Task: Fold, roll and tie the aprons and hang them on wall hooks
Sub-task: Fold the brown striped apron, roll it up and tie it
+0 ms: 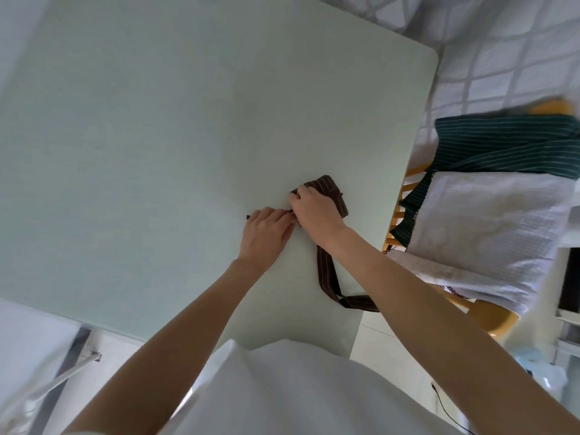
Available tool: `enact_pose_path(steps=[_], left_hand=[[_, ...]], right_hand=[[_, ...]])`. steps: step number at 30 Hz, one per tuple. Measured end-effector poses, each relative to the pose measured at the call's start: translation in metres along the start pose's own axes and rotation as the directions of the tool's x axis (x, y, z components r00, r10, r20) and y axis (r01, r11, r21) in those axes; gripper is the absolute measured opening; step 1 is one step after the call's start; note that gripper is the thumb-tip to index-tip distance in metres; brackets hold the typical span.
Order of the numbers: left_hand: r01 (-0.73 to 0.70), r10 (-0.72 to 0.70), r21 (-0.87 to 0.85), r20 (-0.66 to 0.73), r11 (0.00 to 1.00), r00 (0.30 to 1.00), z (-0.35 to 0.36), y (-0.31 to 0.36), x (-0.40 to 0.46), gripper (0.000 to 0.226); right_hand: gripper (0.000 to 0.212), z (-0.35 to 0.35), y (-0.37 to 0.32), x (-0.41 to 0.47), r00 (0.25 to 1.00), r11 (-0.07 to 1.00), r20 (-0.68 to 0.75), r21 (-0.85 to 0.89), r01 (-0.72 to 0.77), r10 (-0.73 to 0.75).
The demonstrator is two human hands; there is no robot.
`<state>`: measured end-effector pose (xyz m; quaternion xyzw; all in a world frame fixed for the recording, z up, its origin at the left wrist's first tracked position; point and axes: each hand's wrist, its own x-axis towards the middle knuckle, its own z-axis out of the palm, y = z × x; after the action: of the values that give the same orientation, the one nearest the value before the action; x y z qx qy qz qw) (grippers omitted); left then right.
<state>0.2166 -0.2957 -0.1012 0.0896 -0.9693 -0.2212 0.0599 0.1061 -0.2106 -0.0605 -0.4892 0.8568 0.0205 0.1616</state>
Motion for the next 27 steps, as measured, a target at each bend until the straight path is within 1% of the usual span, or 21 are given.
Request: enact_pose_path(steps=[1,3,6,8,9,10,12,13,15,17,19,20,21,22,23,24,25,27], left_hand=[[0.063,-0.065,0.062,0.031,0.996,0.997,0.001,-0.001,0.000,0.009],[0.159,-0.173,0.140,0.092,0.977,0.981,-0.001,-0.003,0.001,0.020],[0.196,-0.219,0.159,0.136,0.967,0.966,-0.006,-0.007,0.004,0.023],[0.194,-0.229,0.206,0.163,0.959,0.960,-0.005,-0.008,0.007,0.024],[0.182,-0.232,0.252,0.184,0.950,0.955,-0.006,-0.007,0.009,0.024],[0.146,-0.220,0.326,0.202,0.934,0.954,-0.005,-0.007,0.011,0.022],[0.053,-0.210,0.429,0.329,0.902,0.921,-0.007,-0.003,0.014,0.014],[0.026,-0.189,0.431,0.341,0.902,0.921,-0.008,-0.002,0.017,0.021],[0.002,-0.128,0.364,0.323,0.931,0.938,-0.015,-0.002,0.025,0.030],[0.085,-0.153,0.231,0.294,0.969,0.944,-0.024,-0.002,0.034,0.030],[0.175,-0.189,0.072,0.309,0.982,0.932,-0.030,0.000,0.042,0.033],[0.233,-0.216,-0.018,0.318,0.972,0.923,-0.034,0.003,0.043,0.034],[0.308,-0.259,-0.120,0.311,0.944,0.914,-0.036,0.004,0.044,0.034],[0.393,-0.316,-0.237,0.306,0.888,0.898,-0.038,0.005,0.044,0.032],[0.465,-0.372,-0.360,0.299,0.809,0.879,-0.038,0.005,0.043,0.028],[0.508,-0.415,-0.456,0.295,0.731,0.861,-0.037,0.003,0.042,0.024],[0.520,-0.425,-0.511,0.300,0.684,0.854,-0.036,0.001,0.041,0.021],[0.529,-0.381,-0.571,0.367,0.628,0.849,-0.031,0.002,0.037,0.020]], right_hand=[[0.020,0.000,0.001,0.000,0.999,0.998,0.006,0.040,-0.041,0.041],[0.021,0.001,0.003,0.000,0.994,0.988,-0.030,0.118,-0.097,0.102],[0.015,0.007,0.006,0.002,0.993,0.987,-0.065,0.137,-0.085,0.095],[0.009,0.010,0.005,0.003,0.992,0.989,-0.082,0.127,-0.081,0.092],[0.010,0.010,0.005,0.003,0.991,0.987,-0.090,0.133,-0.086,0.099],[0.011,0.011,0.005,0.003,0.990,0.987,-0.103,0.133,-0.086,0.100],[0.008,0.011,0.006,0.001,0.990,0.986,-0.109,0.149,-0.069,0.086],[0.009,0.011,0.007,0.000,0.992,0.985,-0.104,0.164,-0.056,0.074],[0.013,0.009,0.009,-0.003,0.995,0.982,-0.087,0.187,-0.029,0.046],[0.018,0.008,0.011,-0.006,0.997,0.962,-0.041,0.265,-0.058,0.072],[0.020,0.007,0.014,-0.008,0.988,0.899,0.003,0.416,-0.140,0.152],[0.019,0.007,0.015,-0.009,0.981,0.852,0.010,0.494,-0.172,0.193],[0.017,0.006,0.017,-0.009,0.975,0.803,0.014,0.565,-0.189,0.221],[0.017,0.005,0.019,-0.009,0.972,0.759,0.021,0.622,-0.195,0.233],[0.016,0.002,0.021,-0.009,0.973,0.729,0.033,0.657,-0.194,0.229],[0.014,-0.001,0.022,-0.010,0.976,0.716,0.043,0.673,-0.185,0.212],[0.010,-0.004,0.023,-0.012,0.980,0.713,0.048,0.679,-0.174,0.193],[0.010,-0.007,0.027,-0.014,0.987,0.712,0.030,0.689,-0.134,0.156]])
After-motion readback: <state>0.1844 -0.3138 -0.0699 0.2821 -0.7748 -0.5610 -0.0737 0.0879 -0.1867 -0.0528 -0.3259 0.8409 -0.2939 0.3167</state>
